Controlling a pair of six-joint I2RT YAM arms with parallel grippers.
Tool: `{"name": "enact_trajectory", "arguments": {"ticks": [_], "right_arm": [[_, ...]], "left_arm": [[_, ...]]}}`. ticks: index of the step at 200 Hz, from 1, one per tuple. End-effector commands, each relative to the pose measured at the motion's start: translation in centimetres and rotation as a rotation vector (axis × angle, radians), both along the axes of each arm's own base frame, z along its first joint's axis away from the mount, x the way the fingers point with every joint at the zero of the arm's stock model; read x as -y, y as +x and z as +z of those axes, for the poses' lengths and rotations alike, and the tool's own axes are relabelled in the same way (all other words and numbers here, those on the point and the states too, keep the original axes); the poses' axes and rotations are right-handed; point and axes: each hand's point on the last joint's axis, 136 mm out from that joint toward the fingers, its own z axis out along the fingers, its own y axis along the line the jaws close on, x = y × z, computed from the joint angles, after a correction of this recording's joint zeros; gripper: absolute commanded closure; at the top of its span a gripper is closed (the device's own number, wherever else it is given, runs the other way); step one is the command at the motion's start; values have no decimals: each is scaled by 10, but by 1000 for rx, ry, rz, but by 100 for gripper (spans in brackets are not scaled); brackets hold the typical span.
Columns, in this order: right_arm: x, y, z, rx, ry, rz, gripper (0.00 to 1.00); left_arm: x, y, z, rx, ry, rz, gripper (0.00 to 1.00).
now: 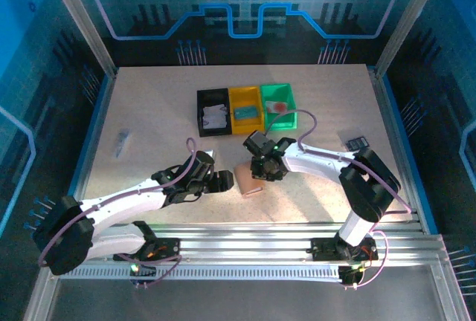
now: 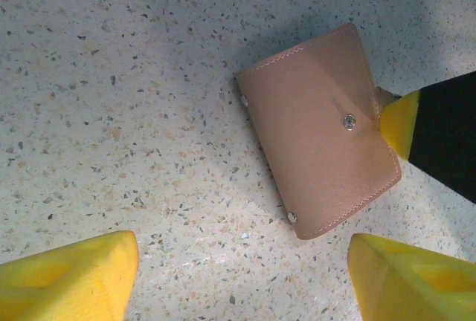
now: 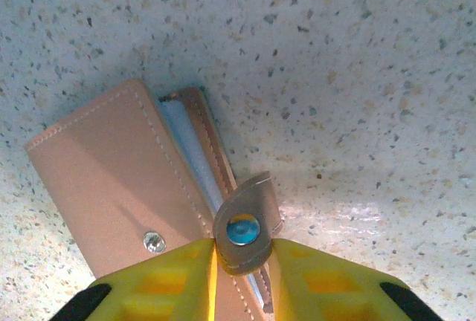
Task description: Take the credit cards out of the card holder
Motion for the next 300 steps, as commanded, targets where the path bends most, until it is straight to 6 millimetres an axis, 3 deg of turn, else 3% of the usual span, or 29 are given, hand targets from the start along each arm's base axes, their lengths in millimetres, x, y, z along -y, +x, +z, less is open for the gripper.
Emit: {"name": "enact_trajectory", "arguments": {"ticks": [1,55,131,158,197,232,264,300], "right_arm": [[12,6,6,25,-49,-7,76],[17,7,-3,9,47,-28,78],[28,4,0,39,106,-16,82],[37,-5,-6,19,173,-27,81],[40,-5,12,83,230,9,69],[50,-6,23,111,259,5,67],[71,-10,39,156,262,-19,63],[97,-17,61,234,260,-24,49]], "left_arm": [[0,-3,-4,-20,5,-13,25],[3,-4,-1,-18,-10,-33,25],[22,-4,10,17,-37,-154,22],[27,0,13,10,-15,-180,21],[35,13,19,-26,70,-185,20],[47,19,26,-49,134,-200,19],[57,22,22,-83,226,-230,19],[66,26,13,-127,351,-261,18]]}}
